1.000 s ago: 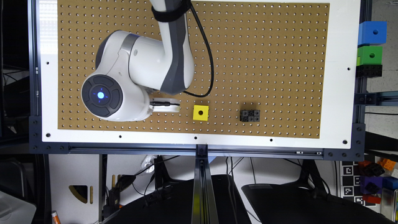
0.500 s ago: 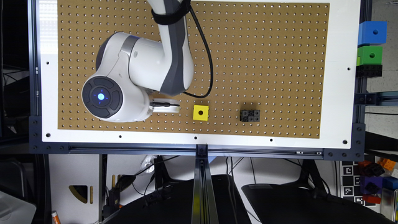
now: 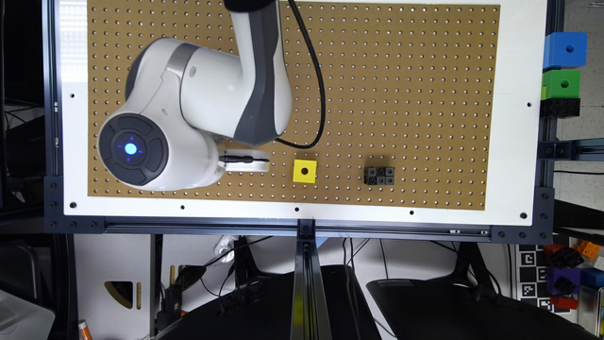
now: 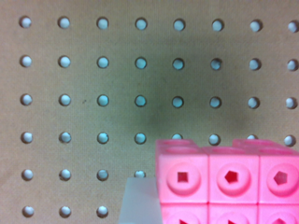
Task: Pick up pink block.
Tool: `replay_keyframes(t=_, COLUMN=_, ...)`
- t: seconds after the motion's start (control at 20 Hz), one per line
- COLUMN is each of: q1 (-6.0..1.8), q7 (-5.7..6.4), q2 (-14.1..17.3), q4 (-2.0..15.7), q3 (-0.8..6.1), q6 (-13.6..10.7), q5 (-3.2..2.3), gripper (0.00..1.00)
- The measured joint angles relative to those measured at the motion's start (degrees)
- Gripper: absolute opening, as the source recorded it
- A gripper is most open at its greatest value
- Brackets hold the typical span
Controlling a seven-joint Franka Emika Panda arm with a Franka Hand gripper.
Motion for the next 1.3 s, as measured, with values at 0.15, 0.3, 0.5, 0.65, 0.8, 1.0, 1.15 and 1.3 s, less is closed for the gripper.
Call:
replay_keyframes(t=0.15, q1=0.0, q7=0.01, q2=-2.95, q4=0.0, q3=0.0, q6=-2.93, q5=0.0, gripper=0.0)
replay_keyframes(t=0.3, q1=0.0, q7=0.02, q2=-5.12, q4=0.01, q3=0.0, q6=-5.15, q5=0.0, gripper=0.0)
replay_keyframes(t=0.5, q1=0.0, q7=0.04, q2=-10.24, q4=0.12, q3=0.01, q6=-9.77, q5=0.03, gripper=0.0)
replay_keyframes(t=0.65, q1=0.01, q7=0.04, q2=-13.93, q4=0.1, q3=0.01, q6=-13.41, q5=0.06, gripper=0.0)
replay_keyframes(t=0.8, q1=0.01, q7=0.05, q2=-14.13, q4=0.09, q3=0.01, q6=-13.82, q5=0.06, gripper=0.0)
replay_keyframes(t=1.0, q1=0.01, q7=0.05, q2=-13.87, q4=0.09, q3=0.01, q6=-13.81, q5=0.06, gripper=0.0)
replay_keyframes(t=1.15, q1=0.01, q7=0.05, q2=-13.86, q4=0.09, q3=0.01, q6=-13.81, q5=0.06, gripper=0.0)
replay_keyframes(t=1.3, q1=0.01, q7=0.05, q2=-13.86, q4=0.09, q3=0.01, q6=-13.81, q5=0.06, gripper=0.0)
